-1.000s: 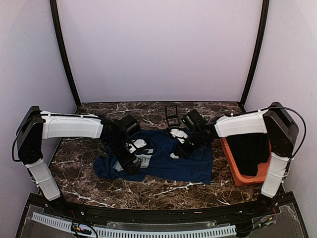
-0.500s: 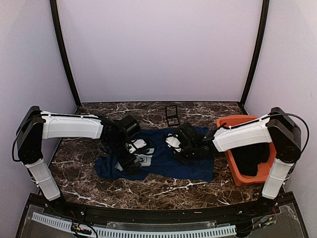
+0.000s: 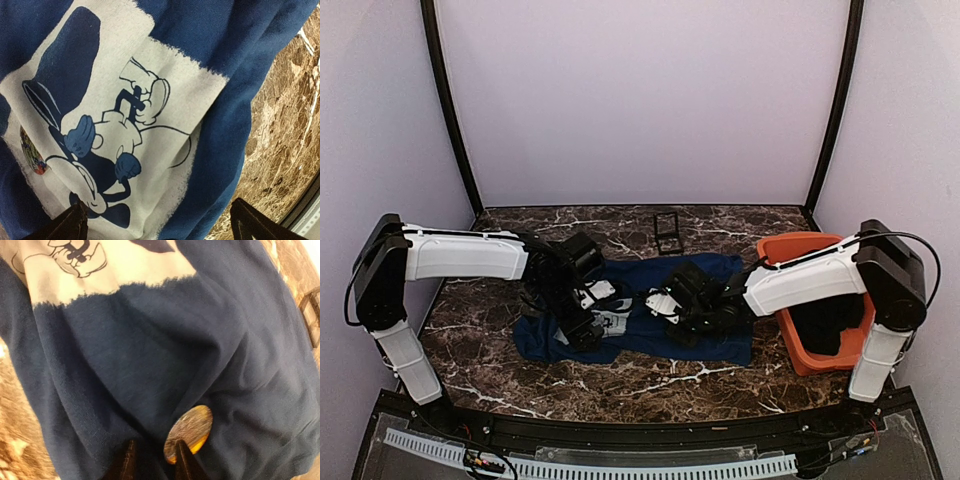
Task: Pin the brooch onto the clothing
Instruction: Smooth out the clothing with brooches at the center of the board.
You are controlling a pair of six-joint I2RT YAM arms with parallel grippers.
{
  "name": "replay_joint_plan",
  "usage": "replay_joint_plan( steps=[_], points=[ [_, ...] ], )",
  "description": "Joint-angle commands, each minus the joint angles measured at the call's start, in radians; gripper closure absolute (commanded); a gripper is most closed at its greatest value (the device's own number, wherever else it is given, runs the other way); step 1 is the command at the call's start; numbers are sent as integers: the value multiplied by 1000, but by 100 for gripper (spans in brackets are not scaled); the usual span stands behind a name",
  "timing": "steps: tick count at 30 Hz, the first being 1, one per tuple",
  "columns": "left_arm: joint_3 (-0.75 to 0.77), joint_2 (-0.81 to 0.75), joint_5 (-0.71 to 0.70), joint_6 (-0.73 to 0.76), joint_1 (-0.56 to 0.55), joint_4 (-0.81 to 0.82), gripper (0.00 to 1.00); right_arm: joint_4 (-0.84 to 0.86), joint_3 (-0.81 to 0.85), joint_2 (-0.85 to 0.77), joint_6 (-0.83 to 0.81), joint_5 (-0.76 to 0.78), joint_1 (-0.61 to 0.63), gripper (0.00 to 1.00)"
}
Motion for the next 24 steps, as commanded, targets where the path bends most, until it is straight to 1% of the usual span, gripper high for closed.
replay_joint_plan(
  steps=[1, 4, 9, 10, 13, 16, 21, 24],
  points=[
    [-9, -38, -25, 3, -10, -28, 1, -93, 47, -31, 33, -108, 10, 63],
    [9, -50, -48, 6, -10, -38, 1, -135, 88, -83, 50, -133, -14, 55],
    [36, -64, -73, -11, -8, -37, 1, -164, 139, -162, 100, -153, -123, 49],
    [42, -59, -98, -15, -9, -29, 1, -163, 146, -166, 114, -154, -150, 49],
    [56, -41, -122, -48, -10, -10, 1, -170, 170, -133, 153, -133, -229, 49],
    [59, -16, -158, -77, -10, 35, 1, -189, 211, -66, 179, -98, -278, 49],
    [86, 37, -267, -101, -12, 47, 1, -197, 268, 31, 186, -78, -302, 49],
    [104, 78, -284, -103, -17, 49, 1, -198, 300, 82, 186, -75, -323, 49]
  ],
)
